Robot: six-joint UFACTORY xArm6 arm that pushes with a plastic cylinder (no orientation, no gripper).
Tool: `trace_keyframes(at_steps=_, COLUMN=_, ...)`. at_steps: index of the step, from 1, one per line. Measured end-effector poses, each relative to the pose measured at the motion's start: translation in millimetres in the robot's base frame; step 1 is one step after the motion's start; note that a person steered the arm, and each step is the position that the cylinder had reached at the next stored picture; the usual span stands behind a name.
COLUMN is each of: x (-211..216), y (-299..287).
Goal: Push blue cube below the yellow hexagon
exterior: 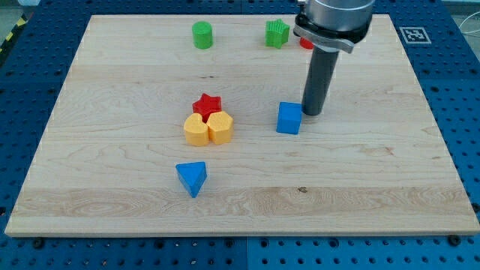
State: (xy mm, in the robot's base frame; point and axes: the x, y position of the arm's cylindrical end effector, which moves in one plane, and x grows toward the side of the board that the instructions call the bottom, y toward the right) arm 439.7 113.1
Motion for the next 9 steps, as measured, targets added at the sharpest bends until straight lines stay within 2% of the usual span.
trace_keyframes(at_steps=1, x=2, y=-17)
trace_keyframes(at_steps=2, x=-29, y=-27)
trace_keyframes(at_steps=3, x=-41, y=-40)
trace_keyframes(at_steps=5, x=-16, y=-48)
trace_keyframes(at_steps=7, x=29, y=-21)
trace_keyframes(at_steps=8, x=47, y=-25)
trace_keyframes(at_steps=9, x=48, y=-47)
